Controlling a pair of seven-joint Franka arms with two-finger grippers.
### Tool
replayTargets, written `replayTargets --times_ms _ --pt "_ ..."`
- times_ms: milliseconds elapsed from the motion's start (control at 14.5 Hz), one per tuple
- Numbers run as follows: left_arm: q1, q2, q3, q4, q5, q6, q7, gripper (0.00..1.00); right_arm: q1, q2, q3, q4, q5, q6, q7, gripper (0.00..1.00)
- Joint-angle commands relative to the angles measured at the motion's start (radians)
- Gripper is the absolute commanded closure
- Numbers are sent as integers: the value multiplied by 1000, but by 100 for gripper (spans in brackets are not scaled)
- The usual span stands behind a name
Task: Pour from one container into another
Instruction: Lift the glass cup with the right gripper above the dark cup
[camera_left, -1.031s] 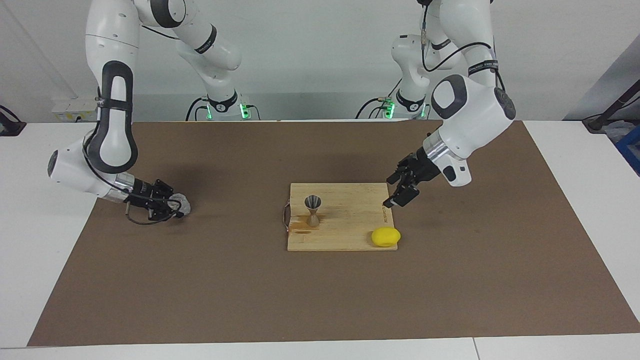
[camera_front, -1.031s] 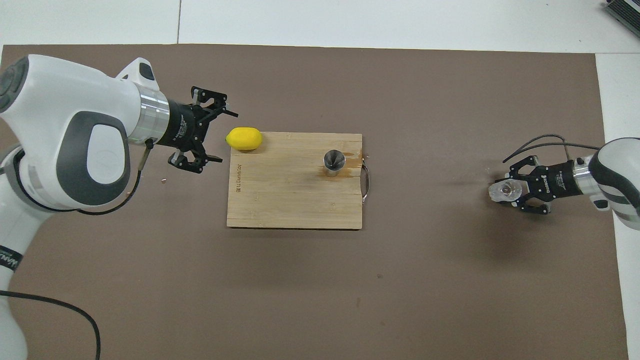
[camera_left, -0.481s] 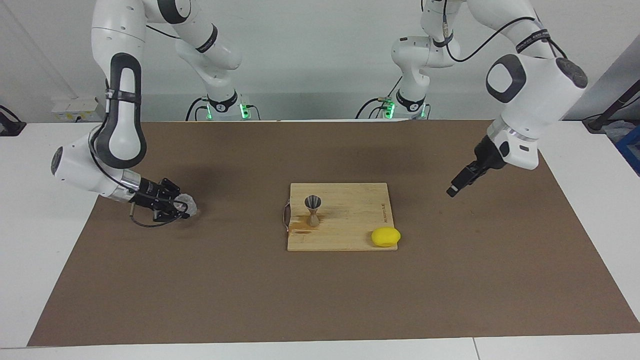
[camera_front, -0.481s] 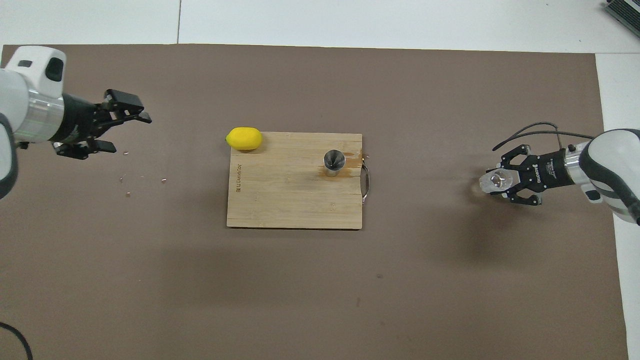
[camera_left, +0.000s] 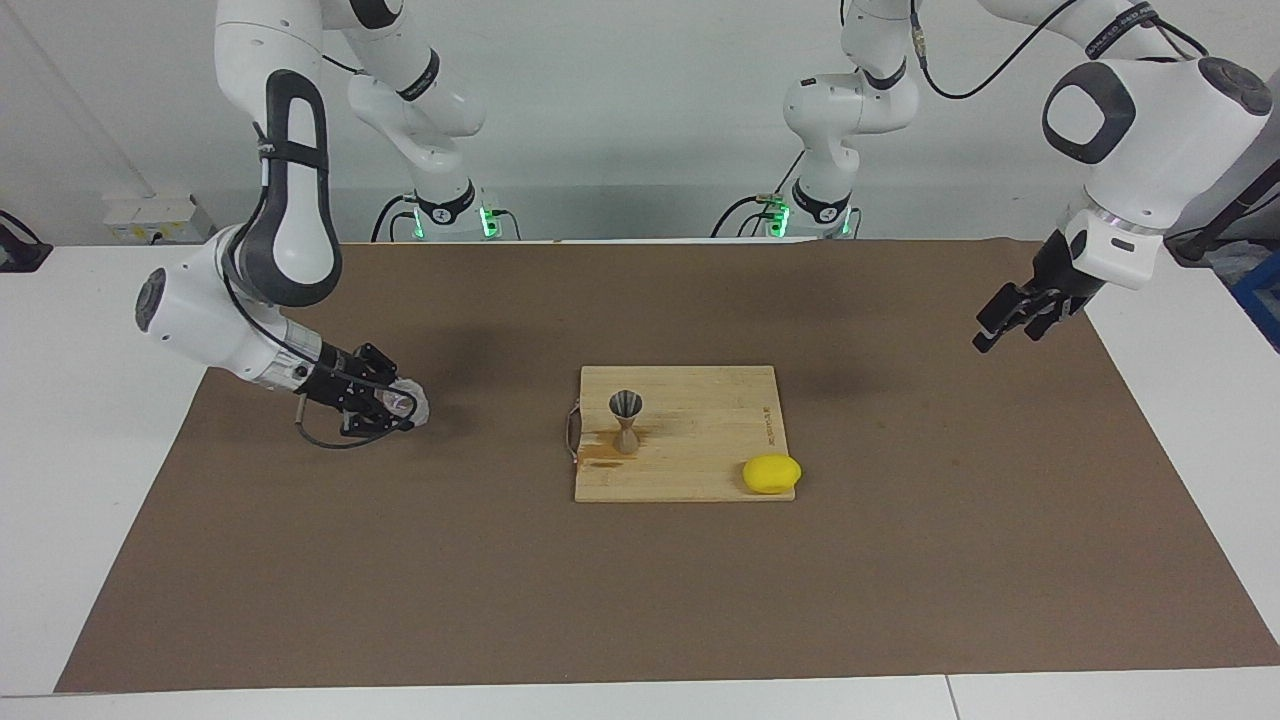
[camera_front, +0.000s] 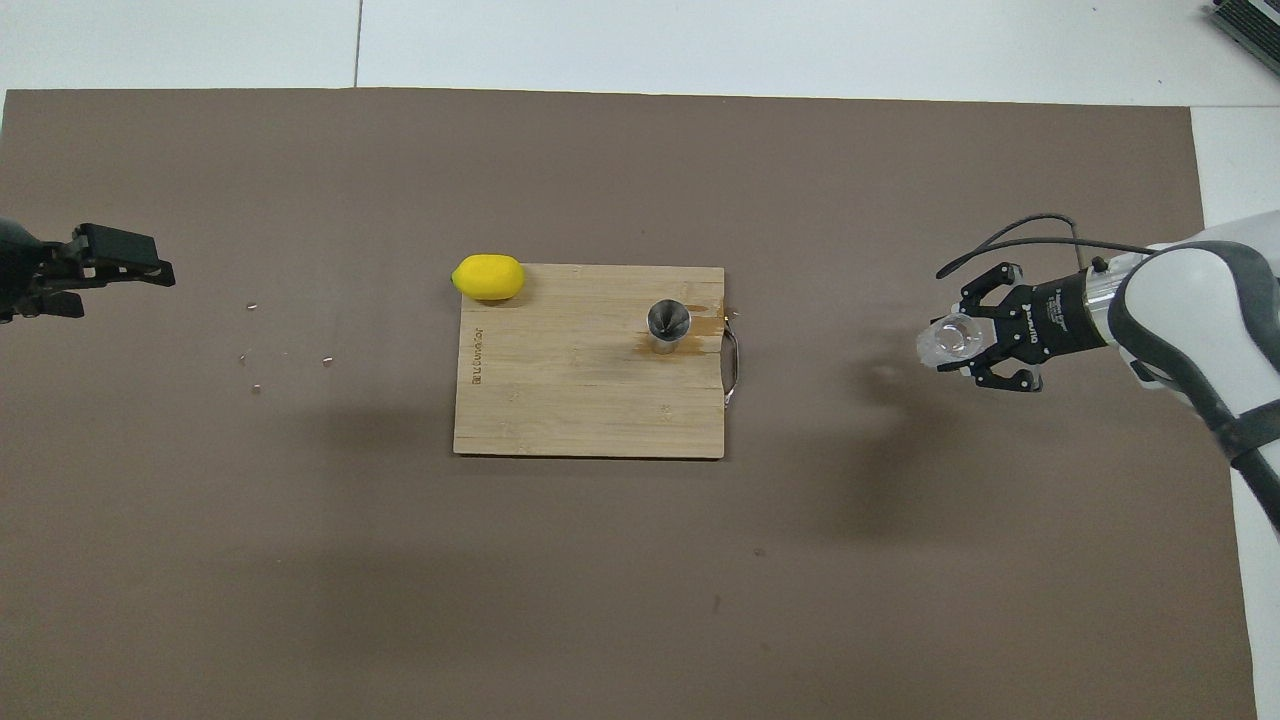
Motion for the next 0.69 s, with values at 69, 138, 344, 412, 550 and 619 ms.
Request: replayTargets --times_ms 69,138,344,412,550,619 --pt "-28 -45 -37 10 102 -103 101 0 86 -13 -1 35 10 33 93 100" --pt "-34 -48 -46 30 102 -141 101 0 109 -13 -2 46 7 45 135 100" --pt "20 -42 -147 94 102 -262 100 0 166 -5 -1 91 -33 50 208 100" --pt "60 -39 -194 108 102 -287 100 0 188 -2 -1 111 -54 50 247 100" --pt "105 -34 -241 119 104 -310 103 0 215 15 1 151 -84 51 321 100" --pt "107 -28 -242 136 105 -325 101 0 234 21 -1 168 -90 51 355 100"
